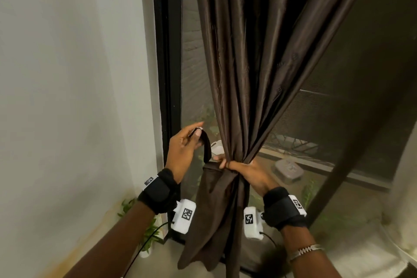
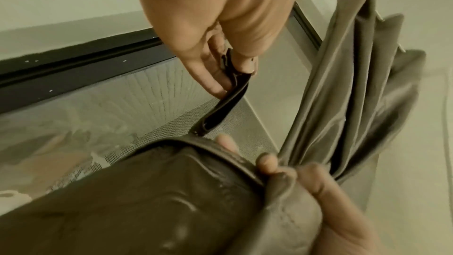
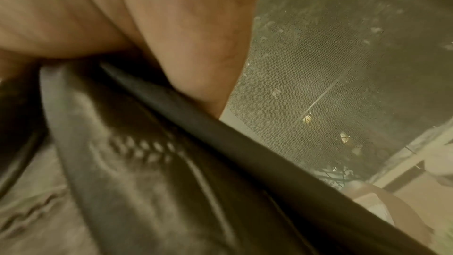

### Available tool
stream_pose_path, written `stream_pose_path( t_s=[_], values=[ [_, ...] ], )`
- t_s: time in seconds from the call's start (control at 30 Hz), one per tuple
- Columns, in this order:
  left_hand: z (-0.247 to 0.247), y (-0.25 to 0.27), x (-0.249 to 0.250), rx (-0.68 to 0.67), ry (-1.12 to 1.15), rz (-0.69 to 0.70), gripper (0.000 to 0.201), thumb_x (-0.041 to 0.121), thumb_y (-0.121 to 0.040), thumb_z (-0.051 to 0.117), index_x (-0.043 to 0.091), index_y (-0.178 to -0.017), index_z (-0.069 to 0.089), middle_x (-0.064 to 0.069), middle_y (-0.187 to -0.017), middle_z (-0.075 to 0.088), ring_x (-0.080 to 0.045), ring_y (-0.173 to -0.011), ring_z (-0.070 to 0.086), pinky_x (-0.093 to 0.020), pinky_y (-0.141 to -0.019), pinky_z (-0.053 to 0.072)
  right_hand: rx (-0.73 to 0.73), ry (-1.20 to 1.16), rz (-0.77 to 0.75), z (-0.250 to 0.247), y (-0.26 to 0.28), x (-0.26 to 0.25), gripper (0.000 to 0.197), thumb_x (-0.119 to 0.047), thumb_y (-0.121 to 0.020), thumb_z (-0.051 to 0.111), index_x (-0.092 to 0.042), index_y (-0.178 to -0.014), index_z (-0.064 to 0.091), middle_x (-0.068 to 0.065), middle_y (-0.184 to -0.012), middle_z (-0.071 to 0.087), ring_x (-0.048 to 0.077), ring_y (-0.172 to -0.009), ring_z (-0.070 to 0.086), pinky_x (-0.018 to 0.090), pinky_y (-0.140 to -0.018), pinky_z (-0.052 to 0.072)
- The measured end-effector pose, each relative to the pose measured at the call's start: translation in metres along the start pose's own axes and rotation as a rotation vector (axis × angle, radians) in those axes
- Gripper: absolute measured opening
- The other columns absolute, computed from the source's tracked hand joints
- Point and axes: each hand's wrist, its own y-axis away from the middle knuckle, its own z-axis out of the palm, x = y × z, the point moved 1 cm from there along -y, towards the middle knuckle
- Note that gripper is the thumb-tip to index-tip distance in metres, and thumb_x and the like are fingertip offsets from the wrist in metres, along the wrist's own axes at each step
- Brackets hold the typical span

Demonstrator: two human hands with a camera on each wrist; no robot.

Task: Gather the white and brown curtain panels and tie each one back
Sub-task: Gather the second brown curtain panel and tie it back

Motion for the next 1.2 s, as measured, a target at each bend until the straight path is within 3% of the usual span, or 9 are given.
stream_pose_path(
  t_s=[0.1, 0.2, 0.37, 0.47, 0.6, 0.77, 0.83, 1.0, 1.2],
  values=[
    [0.003, 0.002, -0.003, -0.084, 0.134, -0.11, 0.03, 0.022, -0.11, 0.056, 0.025, -0.136, 0.072, -0.001, -0.144, 0.068, -0.018, -0.134, 0.065, -0.039, -0.106, 0.058, 0.114, 0.033, 0.055, 0.009, -0.001, 0.013, 0.027, -0.025, -0.074, 0.079, -0.029, -0.1, 0.086, -0.005, -0.113, 0.082, 0.022, -0.117, 0.073, 0.044, -0.114, 0.05],
    [0.01, 0.01, -0.009, -0.099, 0.189, -0.143, 0.025, 0.021, -0.111, 0.055, 0.021, -0.127, 0.074, -0.006, -0.136, 0.07, -0.027, -0.128, 0.068, -0.045, -0.105, 0.059, 0.306, -0.04, 0.06, 0.017, -0.006, 0.021, 0.05, -0.034, -0.068, 0.087, -0.033, -0.117, 0.076, -0.006, -0.116, 0.081, 0.024, -0.113, 0.074, 0.05, -0.11, 0.054],
    [0.019, 0.014, -0.018, -0.097, 0.232, -0.174, 0.024, 0.022, -0.111, 0.056, 0.013, -0.127, 0.071, -0.022, -0.137, 0.063, -0.026, -0.112, 0.074, -0.038, -0.099, 0.061, 0.233, -0.087, -0.037, 0.024, -0.008, 0.011, 0.046, -0.023, -0.085, 0.089, -0.046, -0.12, 0.071, -0.018, -0.125, 0.077, 0.008, -0.122, 0.071, 0.034, -0.108, 0.052],
    [0.023, 0.014, -0.019, -0.077, 0.317, -0.216, 0.026, 0.012, -0.109, 0.058, 0.018, -0.131, 0.069, -0.019, -0.128, 0.068, -0.016, -0.105, 0.076, -0.028, -0.091, 0.061, 0.29, -0.17, -0.06, 0.023, -0.006, 0.012, 0.038, -0.014, -0.089, 0.085, -0.033, -0.12, 0.074, -0.008, -0.12, 0.081, 0.015, -0.115, 0.075, 0.032, -0.101, 0.058],
    [0.016, 0.017, -0.027, -0.011, 0.438, -0.295, 0.061, -0.007, -0.103, 0.058, 0.019, -0.157, 0.046, -0.018, -0.133, 0.067, -0.019, -0.112, 0.075, -0.028, -0.092, 0.061, 0.354, -0.372, -0.004, 0.019, -0.003, 0.018, 0.03, -0.01, -0.09, 0.083, -0.003, -0.117, 0.075, 0.01, -0.101, 0.079, 0.033, -0.093, 0.074, 0.033, -0.081, 0.063],
    [-0.009, 0.03, -0.054, 0.164, 0.509, -0.411, 0.068, -0.009, -0.105, 0.053, 0.009, -0.165, 0.029, -0.023, -0.146, 0.062, -0.02, -0.121, 0.07, -0.035, -0.1, 0.055, 0.445, -0.595, 0.003, 0.001, -0.005, 0.021, 0.024, -0.006, -0.09, 0.081, -0.002, -0.112, 0.072, 0.01, -0.085, 0.073, 0.023, -0.075, 0.071, 0.03, -0.07, 0.063],
    [-0.011, 0.038, -0.06, 0.07, 0.438, -0.444, 0.055, -0.006, -0.105, 0.053, 0.005, -0.158, 0.043, -0.019, -0.145, 0.065, -0.018, -0.12, 0.071, -0.032, -0.099, 0.056, 0.439, -0.655, 0.006, 0.0, -0.008, 0.022, 0.026, -0.003, -0.091, 0.078, 0.001, -0.115, 0.07, 0.015, -0.093, 0.074, 0.023, -0.074, 0.074, 0.032, -0.068, 0.064],
    [-0.011, 0.054, -0.055, -0.119, 0.219, -0.415, 0.031, 0.0, -0.108, 0.054, 0.008, -0.134, 0.069, -0.002, -0.131, 0.077, -0.015, -0.125, 0.071, -0.023, -0.093, 0.059, 0.457, -0.727, 0.027, 0.002, -0.018, 0.03, 0.045, -0.004, -0.085, 0.085, 0.001, -0.127, 0.071, 0.014, -0.099, 0.075, 0.03, -0.087, 0.073, 0.052, -0.098, 0.057],
    [0.006, 0.073, -0.036, -0.283, -0.047, -0.242, 0.014, 0.007, -0.094, 0.079, 0.009, -0.108, 0.078, -0.006, -0.107, 0.08, -0.02, -0.107, 0.076, -0.034, -0.1, 0.061, 0.606, -0.796, -0.064, 0.001, -0.026, 0.029, 0.047, 0.005, -0.08, 0.085, 0.0, -0.124, 0.07, 0.011, -0.098, 0.074, 0.026, -0.085, 0.071, 0.04, -0.085, 0.055]
  ],
)
